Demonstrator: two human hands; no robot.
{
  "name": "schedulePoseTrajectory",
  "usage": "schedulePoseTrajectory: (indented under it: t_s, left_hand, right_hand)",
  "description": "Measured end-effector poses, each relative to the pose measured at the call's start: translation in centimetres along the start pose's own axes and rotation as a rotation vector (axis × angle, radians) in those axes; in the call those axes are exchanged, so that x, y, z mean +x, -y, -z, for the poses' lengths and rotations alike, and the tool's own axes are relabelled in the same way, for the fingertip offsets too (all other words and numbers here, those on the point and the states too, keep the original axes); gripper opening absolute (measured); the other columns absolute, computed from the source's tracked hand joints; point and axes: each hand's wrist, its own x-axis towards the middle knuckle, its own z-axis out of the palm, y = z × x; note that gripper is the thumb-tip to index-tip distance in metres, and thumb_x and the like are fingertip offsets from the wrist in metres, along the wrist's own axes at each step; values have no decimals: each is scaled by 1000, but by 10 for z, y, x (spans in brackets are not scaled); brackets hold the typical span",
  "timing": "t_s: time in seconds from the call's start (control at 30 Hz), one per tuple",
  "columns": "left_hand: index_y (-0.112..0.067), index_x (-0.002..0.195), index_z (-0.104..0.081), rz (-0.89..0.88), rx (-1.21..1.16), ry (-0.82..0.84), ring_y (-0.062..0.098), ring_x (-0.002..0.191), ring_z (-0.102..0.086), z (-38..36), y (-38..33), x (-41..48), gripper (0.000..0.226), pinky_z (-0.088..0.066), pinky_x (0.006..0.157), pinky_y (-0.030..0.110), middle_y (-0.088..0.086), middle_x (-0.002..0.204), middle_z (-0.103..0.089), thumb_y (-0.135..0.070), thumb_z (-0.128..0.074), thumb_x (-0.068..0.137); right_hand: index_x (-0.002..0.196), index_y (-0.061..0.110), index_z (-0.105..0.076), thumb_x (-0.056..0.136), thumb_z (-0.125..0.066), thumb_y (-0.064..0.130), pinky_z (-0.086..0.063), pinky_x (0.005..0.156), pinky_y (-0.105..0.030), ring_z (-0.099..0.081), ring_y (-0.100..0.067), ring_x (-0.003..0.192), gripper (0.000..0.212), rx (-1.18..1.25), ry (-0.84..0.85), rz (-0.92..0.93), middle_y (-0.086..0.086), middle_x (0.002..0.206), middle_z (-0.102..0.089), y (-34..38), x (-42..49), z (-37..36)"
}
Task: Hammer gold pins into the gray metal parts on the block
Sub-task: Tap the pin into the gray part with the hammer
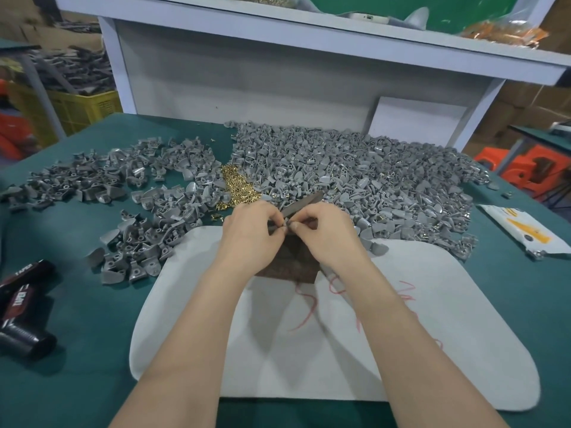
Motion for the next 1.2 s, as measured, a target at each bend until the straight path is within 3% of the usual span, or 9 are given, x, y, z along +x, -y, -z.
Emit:
schedulePoseTrajectory:
  t_s: [0.1, 0.2, 0.37, 0.57, 0.77, 0.87, 0.97, 1.1, 1.2]
  left_hand:
    - [-27, 73, -56, 9, 12, 1, 27, 106, -51, 0, 0, 0, 17, -41, 95, 43, -3, 102, -66, -19, -64, 86]
    - [-26, 74, -57, 7, 17, -8, 26, 105, -51, 0, -2, -1, 15, -41, 94, 43, -3, 102, -66, -18, -63, 85]
    - [-23, 73, -58, 20, 27, -16, 25, 104, -53, 2, -4, -2, 14, -43, 93, 44, -3, 103, -66, -17, -63, 85]
    - [-25, 73, -57, 59, 68, -14, 24, 100, -55, 4, -3, -1, 15, -44, 92, 44, -3, 95, -59, -20, -63, 86]
    - [-26, 76, -56, 82, 101, -38, 24, 98, -55, 4, -1, -1, 13, -45, 90, 42, -2, 98, -54, -24, -63, 87]
    - [-25, 76, -55, 73, 92, -45, 26, 95, -55, 4, 0, -2, 14, -45, 88, 40, -1, 94, -50, -22, -64, 87]
    - [-23, 77, -57, 80, 55, -58, 27, 95, -59, 4, 2, -1, 13, -47, 87, 42, 2, 96, -57, -20, -66, 86]
    - [-19, 81, -66, 74, 58, -64, 28, 95, -59, 3, 4, 2, 4, -47, 87, 42, 2, 97, -59, -18, -66, 85]
    - [-19, 78, -65, 81, 21, -79, 27, 94, -60, 3, 5, 1, 8, -48, 87, 42, 2, 96, -60, -18, -68, 84]
  right_hand:
    - [109, 22, -69, 90, -60, 15, -47, 81, -27, -62, -17, 87, 22, 199, -68, -77, 2, 96, -69, -12, -1, 15]
    - [107, 22, -67, 91, -56, 29, -46, 82, -29, -60, -21, 93, 21, -173, -94, -219, -3, 101, -68, -30, -2, 26]
    - [81, 9, -66, 95, -44, 42, -32, 50, -29, -54, -30, 74, 42, -351, 124, -304, -8, 71, -60, -26, -9, 21]
    - [97, 7, -54, 98, -39, 27, -53, 74, -40, -65, -30, 78, 25, -257, 77, -270, -13, 84, -66, -25, -11, 36]
    - [111, 26, -60, 91, -55, 31, -41, 54, -24, -55, -8, 60, 21, -66, -84, -72, 1, 83, -68, -18, -27, 52]
    - [127, 34, -56, 91, -57, 26, -48, 75, -28, -63, -13, 87, 36, -13, -169, 14, 4, 104, -69, -14, -39, 47]
    - [129, 35, -55, 91, -57, 27, -45, 75, -26, -62, -18, 84, 39, -30, -339, 90, 2, 103, -70, -5, -48, 47]
    - [129, 43, -51, 92, -54, 31, -49, 87, -33, -62, -19, 102, 39, -264, -83, 79, 9, 117, -66, -2, -51, 51]
    - [127, 47, -52, 91, -56, 30, -48, 80, -27, -62, -18, 92, 40, -270, -197, 98, 11, 110, -68, 1, -50, 57]
